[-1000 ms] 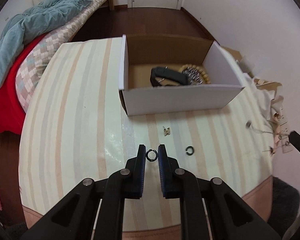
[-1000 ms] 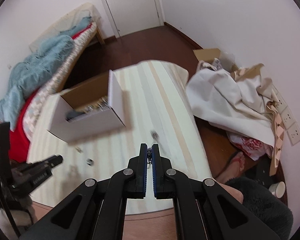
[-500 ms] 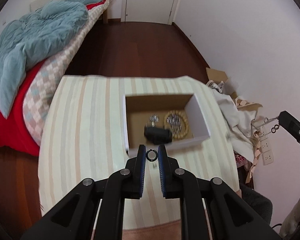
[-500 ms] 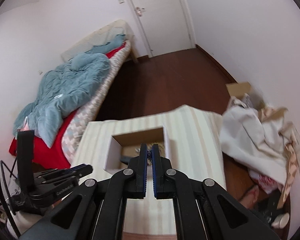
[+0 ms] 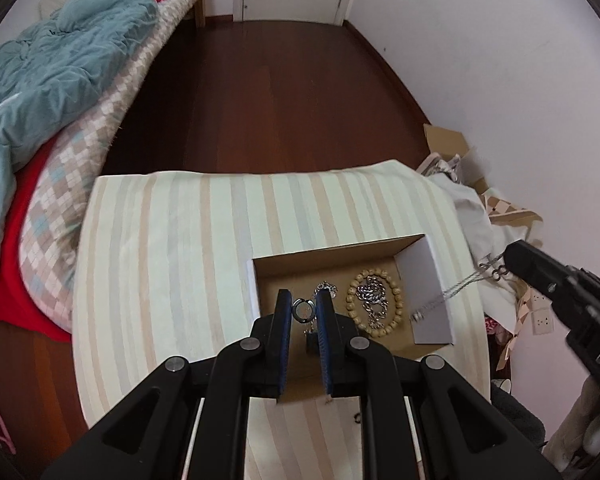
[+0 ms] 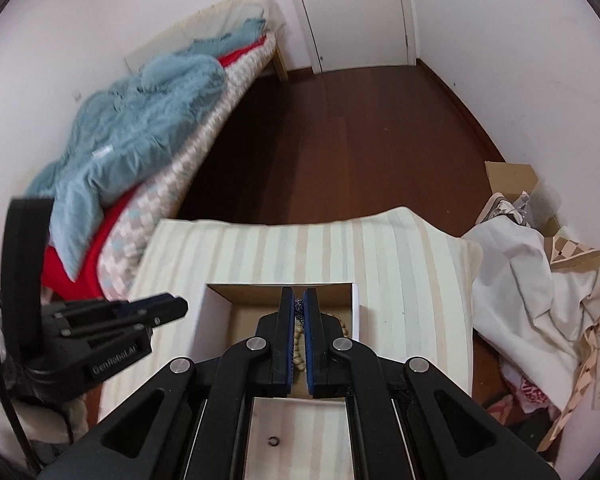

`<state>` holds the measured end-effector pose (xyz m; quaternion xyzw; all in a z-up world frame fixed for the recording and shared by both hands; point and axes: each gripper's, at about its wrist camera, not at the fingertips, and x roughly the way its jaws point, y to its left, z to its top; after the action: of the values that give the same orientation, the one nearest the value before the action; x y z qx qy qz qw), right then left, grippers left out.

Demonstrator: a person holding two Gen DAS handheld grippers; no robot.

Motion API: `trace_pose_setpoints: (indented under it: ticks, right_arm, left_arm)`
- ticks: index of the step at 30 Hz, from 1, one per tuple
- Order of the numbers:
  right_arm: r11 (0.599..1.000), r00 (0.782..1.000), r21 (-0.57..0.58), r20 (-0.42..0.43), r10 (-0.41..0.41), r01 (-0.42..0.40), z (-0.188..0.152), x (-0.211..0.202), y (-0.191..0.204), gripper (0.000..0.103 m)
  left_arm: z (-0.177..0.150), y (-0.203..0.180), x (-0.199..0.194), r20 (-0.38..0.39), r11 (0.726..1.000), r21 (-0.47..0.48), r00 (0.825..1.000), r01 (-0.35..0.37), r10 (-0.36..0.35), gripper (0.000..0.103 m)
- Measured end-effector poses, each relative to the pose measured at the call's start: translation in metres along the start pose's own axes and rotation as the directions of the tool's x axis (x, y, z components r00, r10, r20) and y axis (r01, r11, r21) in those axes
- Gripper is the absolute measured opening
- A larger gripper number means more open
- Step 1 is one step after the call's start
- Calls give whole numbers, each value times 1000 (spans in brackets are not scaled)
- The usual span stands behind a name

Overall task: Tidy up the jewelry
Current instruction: 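Carry the necklace and black ring toward the white box, then open both grippers over the white box to drop necklace and ring, then lift both tools out of the box back toward the remaining small pieces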

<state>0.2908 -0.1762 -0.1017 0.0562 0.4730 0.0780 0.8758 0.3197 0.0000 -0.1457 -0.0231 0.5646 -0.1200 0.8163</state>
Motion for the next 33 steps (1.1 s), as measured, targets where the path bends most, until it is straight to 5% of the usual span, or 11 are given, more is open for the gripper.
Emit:
trace_pose_setpoints:
  ticks: [8, 10, 12, 15, 17, 21, 33]
  right_arm:
    - [999, 992, -25, -118, -40, 37, 9, 50, 0, 5]
    - [999, 988, -12, -143, -54, 52, 11, 57, -4, 7]
    - [997, 987, -12, -138, -80, 79, 12, 59, -6, 34]
    - [993, 986, -11, -117, -115, 115, 10, 54, -10, 54]
    - [990, 984, -10, -115, -138, 138, 7, 51, -12, 57]
    - [980, 972, -43, -124, -200, 196, -6, 47, -9, 96]
    - [964, 955, -70, -136, -264, 256, -46, 40, 1, 103]
  left_arm:
    - [8, 6, 28, -67, 996, -67, 996, 51, -55, 14]
    - [9, 6, 25, -55, 997, -66, 998, 32, -36, 32]
    - [9, 7, 17, -24, 998, -65, 1000, -2, 1, 53]
    - [7, 13, 3, 27, 994, -70, 995, -89, 91, 77]
    - [5, 18, -5, 60, 989, -77, 990, -124, 128, 80]
    - [-7, 23, -18, 105, 975, -85, 971, -205, 213, 99]
    - [-52, 19, -11, 89, 953, -46, 949, -298, 301, 103]
